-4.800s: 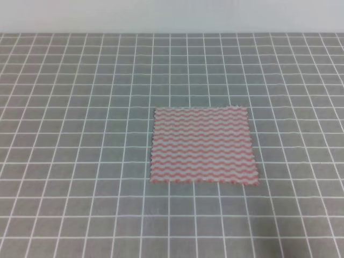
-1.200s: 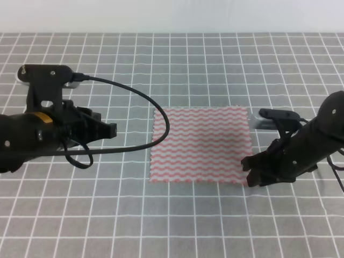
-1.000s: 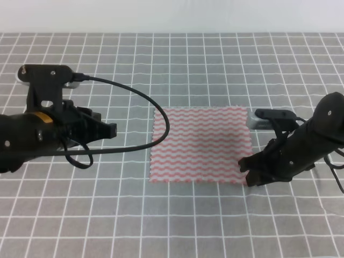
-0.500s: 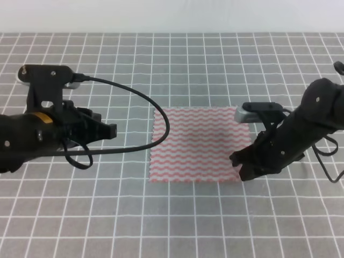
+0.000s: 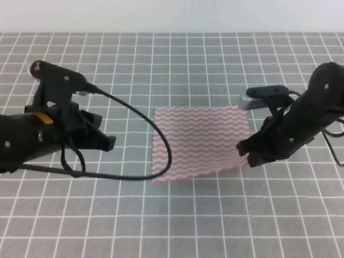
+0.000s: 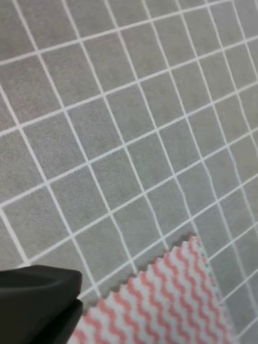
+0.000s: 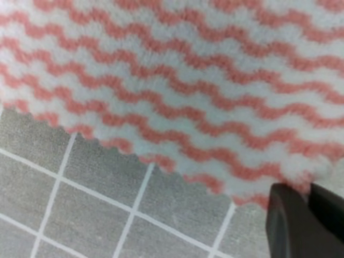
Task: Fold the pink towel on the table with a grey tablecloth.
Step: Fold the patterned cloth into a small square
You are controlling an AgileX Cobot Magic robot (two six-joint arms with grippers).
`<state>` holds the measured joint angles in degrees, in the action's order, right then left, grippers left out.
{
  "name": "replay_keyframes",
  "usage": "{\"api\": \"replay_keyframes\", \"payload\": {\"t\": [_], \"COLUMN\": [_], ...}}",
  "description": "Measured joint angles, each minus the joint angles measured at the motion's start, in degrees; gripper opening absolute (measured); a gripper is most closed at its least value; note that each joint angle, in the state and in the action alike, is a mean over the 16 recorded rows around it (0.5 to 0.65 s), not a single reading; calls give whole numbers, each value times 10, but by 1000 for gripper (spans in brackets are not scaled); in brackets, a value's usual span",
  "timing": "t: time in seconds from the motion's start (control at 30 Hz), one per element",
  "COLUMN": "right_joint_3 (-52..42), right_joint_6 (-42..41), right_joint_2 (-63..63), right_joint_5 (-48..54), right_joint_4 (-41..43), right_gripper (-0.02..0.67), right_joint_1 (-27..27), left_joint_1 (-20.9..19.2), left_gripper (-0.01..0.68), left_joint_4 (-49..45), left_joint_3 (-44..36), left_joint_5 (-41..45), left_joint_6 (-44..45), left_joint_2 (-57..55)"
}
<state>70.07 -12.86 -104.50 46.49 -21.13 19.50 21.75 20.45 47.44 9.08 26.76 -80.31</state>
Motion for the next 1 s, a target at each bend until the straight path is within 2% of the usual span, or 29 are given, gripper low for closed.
{"api": "replay_keyframes", "payload": {"t": [0.17,0.47,0.6,0.73,1.0], "right_joint_3": [2,3,3,5,21], "right_joint_6": [10,12,11,11,9], "right_joint_2": [12,17,17,17,17], "right_joint_5": [1,-7,-15,-22,-31], "right_joint_4": [19,22,22,22,22], "right_gripper": [-12,-14,-14,-14,-14], "right_joint_1": [0,0,0,0,0], "left_joint_1": [0,4,17,41,108], "left_gripper": [41,215,276,304,333], "left_joint_4": [1,41,44,23,-72], "left_joint_3": [37,143,179,200,210], "left_joint_5": [70,267,326,347,312], "left_joint_6": [69,137,162,189,230], "left_joint_2": [-23,-108,-144,-169,-192]}}
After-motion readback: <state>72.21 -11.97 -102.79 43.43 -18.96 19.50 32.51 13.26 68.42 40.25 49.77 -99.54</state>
